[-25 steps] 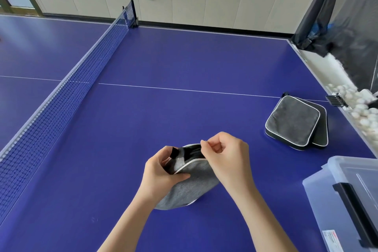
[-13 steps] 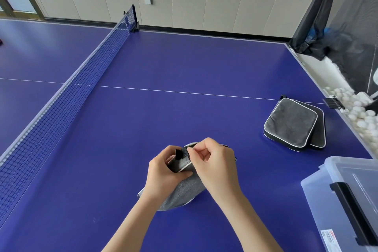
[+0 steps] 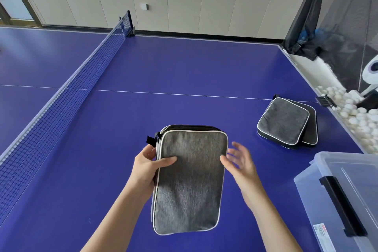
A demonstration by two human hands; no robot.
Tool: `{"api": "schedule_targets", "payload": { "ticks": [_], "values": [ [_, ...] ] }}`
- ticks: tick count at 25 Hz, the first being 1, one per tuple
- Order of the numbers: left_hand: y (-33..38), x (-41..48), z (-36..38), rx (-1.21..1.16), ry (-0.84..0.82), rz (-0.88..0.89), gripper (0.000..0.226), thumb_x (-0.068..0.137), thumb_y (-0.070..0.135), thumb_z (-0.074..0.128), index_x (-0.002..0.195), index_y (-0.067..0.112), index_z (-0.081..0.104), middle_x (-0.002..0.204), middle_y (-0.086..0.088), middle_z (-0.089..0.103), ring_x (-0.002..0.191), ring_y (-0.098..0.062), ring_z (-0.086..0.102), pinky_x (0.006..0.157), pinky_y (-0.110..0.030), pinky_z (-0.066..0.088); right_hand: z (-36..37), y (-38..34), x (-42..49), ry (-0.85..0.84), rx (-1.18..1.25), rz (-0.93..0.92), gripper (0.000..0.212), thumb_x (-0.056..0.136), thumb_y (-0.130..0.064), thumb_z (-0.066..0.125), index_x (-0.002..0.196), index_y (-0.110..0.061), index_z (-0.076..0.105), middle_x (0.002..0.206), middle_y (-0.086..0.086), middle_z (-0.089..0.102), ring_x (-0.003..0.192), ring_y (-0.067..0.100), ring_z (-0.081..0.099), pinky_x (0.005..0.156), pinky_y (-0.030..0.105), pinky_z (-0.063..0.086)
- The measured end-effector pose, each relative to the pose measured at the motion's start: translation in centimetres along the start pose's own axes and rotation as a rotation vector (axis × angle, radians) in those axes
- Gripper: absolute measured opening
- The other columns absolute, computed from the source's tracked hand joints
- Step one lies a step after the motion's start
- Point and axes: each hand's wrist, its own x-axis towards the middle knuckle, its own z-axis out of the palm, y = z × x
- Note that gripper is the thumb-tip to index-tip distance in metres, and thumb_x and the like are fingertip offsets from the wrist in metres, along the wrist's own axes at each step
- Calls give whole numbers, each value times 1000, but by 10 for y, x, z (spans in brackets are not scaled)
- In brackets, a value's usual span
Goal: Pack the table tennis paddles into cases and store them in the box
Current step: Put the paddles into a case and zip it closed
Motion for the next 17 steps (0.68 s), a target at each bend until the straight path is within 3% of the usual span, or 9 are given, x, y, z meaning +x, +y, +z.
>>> {"api": "schedule_targets", "payload": {
  "ticks": [3,4,7,13,15,17],
  "values": [
    [-5,-3,0,-38,9,-61,36,69,-13,70,100,5,65,94,-9,72,70,-20,72,51,-32,56,-3,22,-6,-278,194,228,82,54,-45,88,124,-26,50,121,7,65,112,20,63,84,31,48],
    [-7,-4,-1,-41,15,-74,36,69,-12,71,99,5,65,94,-10,72,70,-20,73,52,-32,56,-3,25,-7,-326,210,246,83,54,-43,88,124,-20,50,117,9,68,109,22,64,81,31,49],
    [-17,-9,-9,-40,34,-91,48,58,-8,80,102,4,65,99,-12,73,76,-23,73,57,-35,57,3,28,-12,-337,176,246,59,69,-24,83,119,-14,53,109,10,71,102,24,68,77,30,52],
    [-33,-30,-42,-51,127,-53,52,64,7,84,110,9,62,105,-10,73,87,-25,73,66,-35,58,30,39,-12,-373,172,307,55,68,-24,78,116,-17,54,105,13,71,98,29,69,79,39,54],
    [-37,-39,-57,-48,148,-54,46,73,12,79,115,15,60,105,-7,73,91,-23,72,75,-37,58,46,41,-12,-398,186,324,50,73,-20,77,116,-17,53,105,15,71,97,31,69,79,43,56],
    [-39,-48,-78,-46,153,-75,58,72,25,83,123,23,56,108,-6,73,98,-25,70,87,-45,55,66,42,-13,-433,194,347,46,76,-19,76,117,-18,54,106,15,71,97,32,69,79,45,57]
  ]
}}
